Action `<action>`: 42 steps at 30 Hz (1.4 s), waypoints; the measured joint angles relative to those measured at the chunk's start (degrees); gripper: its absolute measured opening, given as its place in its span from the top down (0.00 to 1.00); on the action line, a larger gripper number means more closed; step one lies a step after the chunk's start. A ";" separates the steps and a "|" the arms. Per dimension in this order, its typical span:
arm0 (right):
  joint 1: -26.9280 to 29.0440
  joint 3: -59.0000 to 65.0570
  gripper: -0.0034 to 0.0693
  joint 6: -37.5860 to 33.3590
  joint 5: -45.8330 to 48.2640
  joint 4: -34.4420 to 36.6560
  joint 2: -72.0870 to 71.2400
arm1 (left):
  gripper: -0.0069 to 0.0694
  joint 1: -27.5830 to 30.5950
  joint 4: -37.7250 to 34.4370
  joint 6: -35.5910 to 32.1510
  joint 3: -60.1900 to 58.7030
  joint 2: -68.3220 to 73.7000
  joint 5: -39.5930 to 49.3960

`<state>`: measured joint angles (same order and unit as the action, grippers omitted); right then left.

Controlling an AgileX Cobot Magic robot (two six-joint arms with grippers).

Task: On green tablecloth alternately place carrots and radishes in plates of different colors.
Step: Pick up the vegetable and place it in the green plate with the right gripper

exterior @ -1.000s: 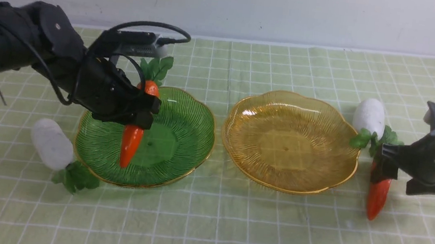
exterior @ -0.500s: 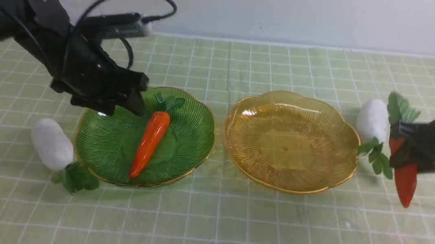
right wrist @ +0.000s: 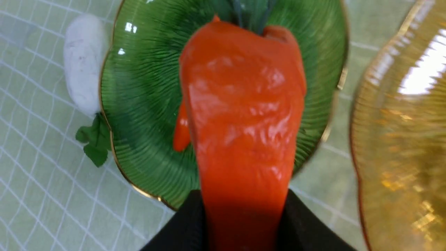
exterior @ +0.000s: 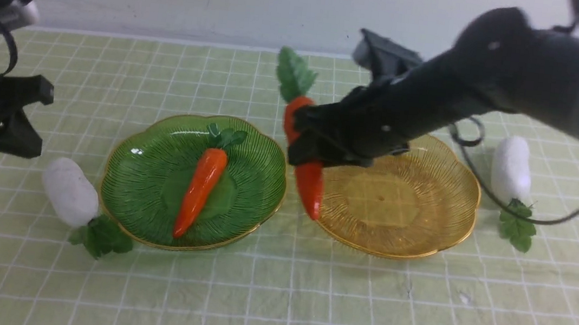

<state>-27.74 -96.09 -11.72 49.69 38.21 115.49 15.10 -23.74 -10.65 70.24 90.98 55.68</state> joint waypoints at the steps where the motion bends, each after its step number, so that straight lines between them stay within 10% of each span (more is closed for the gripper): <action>1: -0.71 -2.94 0.64 0.69 0.12 0.05 2.83 | 0.92 0.36 -0.53 -0.46 -0.86 0.00 -0.41; 8: -1.87 -18.18 0.59 6.12 5.30 0.12 16.26 | 0.90 0.60 -1.71 -1.07 -1.72 0.77 -1.31; 11: -1.82 -22.42 0.40 8.87 8.55 -0.59 18.88 | 0.80 0.60 -1.89 -1.07 -1.72 1.76 -2.12; 17: -1.82 -28.39 0.13 8.45 16.06 -7.28 18.91 | 0.32 0.60 -0.69 1.66 -1.72 5.17 -7.03; 23: -1.82 -37.59 0.13 7.84 21.20 -15.60 18.36 | 0.04 0.60 -1.49 6.15 -1.72 10.75 -12.87; 35: -1.76 -40.82 0.18 11.32 22.48 -31.40 13.59 | 0.16 0.60 -8.88 3.70 -0.13 20.56 -16.69; 36: -1.52 -40.76 0.22 12.26 22.54 -33.55 12.98 | 0.29 0.80 -7.34 3.94 1.02 20.48 -15.29; 42: 4.83 -33.97 0.47 14.35 22.53 -40.34 5.58 | 0.27 2.62 -2.33 3.91 9.56 16.14 -6.23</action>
<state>-22.91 -130.07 2.63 72.22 -2.13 121.08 17.73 -26.07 -6.74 79.80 107.12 49.45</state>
